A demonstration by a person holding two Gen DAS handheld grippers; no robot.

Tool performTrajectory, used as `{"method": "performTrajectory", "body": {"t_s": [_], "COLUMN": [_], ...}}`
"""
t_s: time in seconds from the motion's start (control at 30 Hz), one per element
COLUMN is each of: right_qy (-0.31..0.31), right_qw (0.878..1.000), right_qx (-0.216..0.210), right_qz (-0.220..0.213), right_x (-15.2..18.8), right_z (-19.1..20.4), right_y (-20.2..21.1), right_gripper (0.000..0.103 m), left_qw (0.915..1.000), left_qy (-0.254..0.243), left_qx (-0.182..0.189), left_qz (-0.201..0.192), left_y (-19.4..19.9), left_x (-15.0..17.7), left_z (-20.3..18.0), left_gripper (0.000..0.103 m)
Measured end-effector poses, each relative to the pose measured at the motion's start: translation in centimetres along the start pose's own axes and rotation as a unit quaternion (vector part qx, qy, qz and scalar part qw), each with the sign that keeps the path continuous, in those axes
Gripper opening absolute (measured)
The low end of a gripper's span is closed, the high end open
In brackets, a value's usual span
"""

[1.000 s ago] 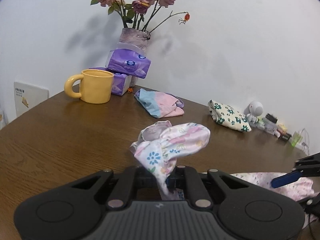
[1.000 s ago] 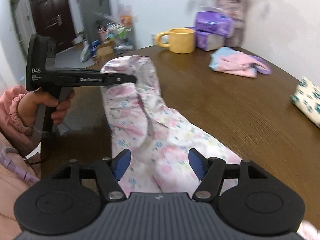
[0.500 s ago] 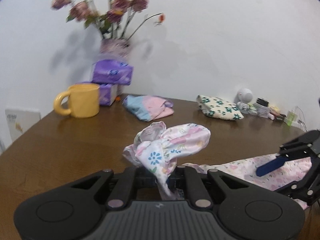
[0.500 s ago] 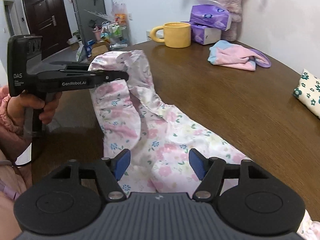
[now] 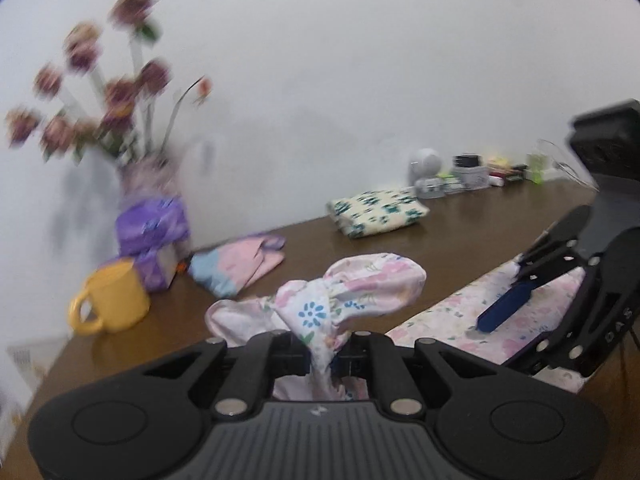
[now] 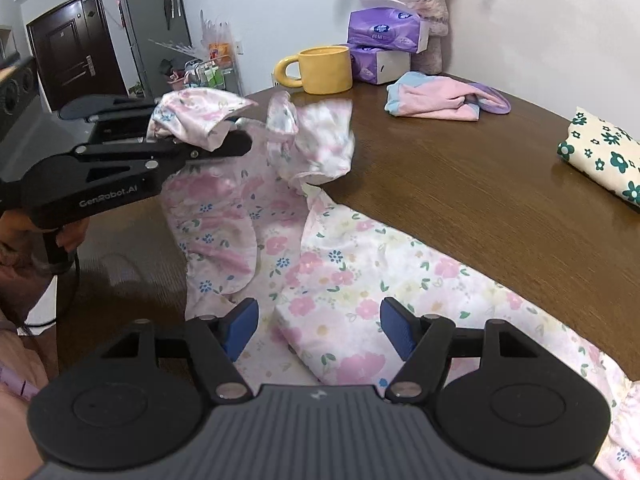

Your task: Fold clothes

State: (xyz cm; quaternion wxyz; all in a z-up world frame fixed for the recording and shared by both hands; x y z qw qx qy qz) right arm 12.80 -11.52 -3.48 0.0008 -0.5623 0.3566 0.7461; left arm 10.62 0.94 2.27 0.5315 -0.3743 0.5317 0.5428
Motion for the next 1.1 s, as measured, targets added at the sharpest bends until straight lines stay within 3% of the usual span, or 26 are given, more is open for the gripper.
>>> {"method": "performTrajectory", "body": {"t_s": [0.07, 0.13, 0.2, 0.27, 0.33, 0.43, 0.7, 0.73, 0.77, 0.8, 0.83, 0.93, 1.0, 1.1], "right_qy": [0.004, 0.007, 0.002, -0.011, -0.032, -0.078, -0.228, -0.234, -0.231, -0.227, -0.217, -0.141, -0.062, 0.067], "right_qw": [1.0, 1.0, 1.0, 1.0, 0.999, 0.996, 0.969, 0.967, 0.968, 0.969, 0.971, 0.986, 0.994, 0.994], "right_qx": [0.009, 0.011, 0.007, -0.004, -0.016, -0.032, -0.075, -0.081, -0.083, -0.084, -0.086, -0.085, -0.09, -0.09], "right_qz": [-0.004, -0.005, -0.003, 0.002, 0.012, 0.027, 0.057, 0.057, 0.057, 0.056, 0.052, 0.022, 0.007, -0.001], "right_x": [-1.2, -2.7, -4.4, -6.2, -7.7, -9.3, -10.3, -10.3, -10.3, -10.3, -10.3, -11.1, -11.3, -10.8], "right_z": [-0.2, -0.3, -0.3, -0.4, -0.7, -1.5, -3.7, -3.7, -3.6, -3.4, -3.1, -1.5, 0.8, 4.5], "right_y": [-0.1, -0.7, -1.9, -3.5, -5.6, -9.0, -16.2, -16.5, -16.7, -16.8, -16.7, -15.2, -14.0, -12.6], "right_gripper": [0.069, 0.069, 0.069, 0.069, 0.069, 0.069, 0.067, 0.057, 0.033, 0.02, 0.008, 0.006, 0.005, 0.005], "left_qw": [0.9978, 0.9876, 0.9608, 0.9272, 0.9122, 0.8993, 0.8849, 0.8832, 0.8816, 0.8796, 0.8777, 0.8687, 0.859, 0.839], "left_qy": [0.06, 0.147, 0.264, 0.362, 0.398, 0.427, 0.457, 0.46, 0.463, 0.467, 0.47, 0.486, 0.502, 0.536], "left_qx": [-0.019, -0.029, -0.04, -0.042, -0.048, -0.04, -0.023, -0.024, -0.026, -0.029, -0.032, -0.038, -0.047, -0.056], "left_qz": [0.022, 0.047, 0.075, 0.085, 0.085, 0.083, 0.089, 0.089, 0.088, 0.087, 0.086, 0.088, 0.088, 0.076], "left_y": [0.1, 0.0, 0.2, 0.4, 0.5, 0.5, 0.3, 0.3, 0.6, 0.7, 0.7, 0.9, 1.3, 1.9], "left_x": [0.8, 2.0, 3.9, 5.8, 6.8, 7.2, 7.7, 7.7, 7.7, 7.8, 7.9, 8.4, 8.9, 9.4], "left_z": [1.8, 4.0, 6.5, 8.3, 9.4, 10.2, 10.9, 10.9, 11.0, 11.1, 11.3, 11.7, 12.1, 12.7], "left_gripper": [0.009, 0.013, 0.02, 0.027, 0.031, 0.046, 0.047, 0.047, 0.045, 0.044, 0.041, 0.021, 0.02, 0.019]}}
Point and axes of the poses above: each gripper's, at about its wrist camera, not at the fingertips, and y roughly against the way its jaws point, z to its left, x to its underside, the point moved 9 cm from there along -y, roughly the way its jaws point, and after that the axes turned 12 degrees about -z, right-handed, at the moved point
